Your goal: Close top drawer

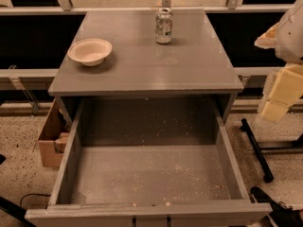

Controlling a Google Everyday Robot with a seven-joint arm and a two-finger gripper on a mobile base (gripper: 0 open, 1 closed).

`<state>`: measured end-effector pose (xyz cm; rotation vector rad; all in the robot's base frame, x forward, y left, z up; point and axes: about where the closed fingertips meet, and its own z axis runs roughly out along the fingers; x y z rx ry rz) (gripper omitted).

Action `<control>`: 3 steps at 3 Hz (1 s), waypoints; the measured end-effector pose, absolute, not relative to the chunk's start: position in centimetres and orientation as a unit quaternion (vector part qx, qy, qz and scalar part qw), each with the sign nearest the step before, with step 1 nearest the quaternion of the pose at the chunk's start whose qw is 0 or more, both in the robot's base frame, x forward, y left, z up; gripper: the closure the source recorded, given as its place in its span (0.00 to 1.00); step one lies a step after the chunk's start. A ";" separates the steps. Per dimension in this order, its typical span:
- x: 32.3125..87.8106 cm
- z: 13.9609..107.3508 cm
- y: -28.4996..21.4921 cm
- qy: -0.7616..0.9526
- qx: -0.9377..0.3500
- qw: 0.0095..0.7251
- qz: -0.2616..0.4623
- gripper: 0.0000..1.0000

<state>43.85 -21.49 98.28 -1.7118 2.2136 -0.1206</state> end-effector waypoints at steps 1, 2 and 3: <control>43.8 98.3 -21.5 0.779 -0.602 0.170 -0.042 0.00; 42.5 97.1 -21.6 0.778 -0.602 0.174 -0.043 0.00; 37.9 95.8 -21.3 0.772 -0.596 0.217 -0.049 0.00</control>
Offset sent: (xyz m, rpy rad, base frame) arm -0.1071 -0.0095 -0.0953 0.0360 -0.0442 0.0053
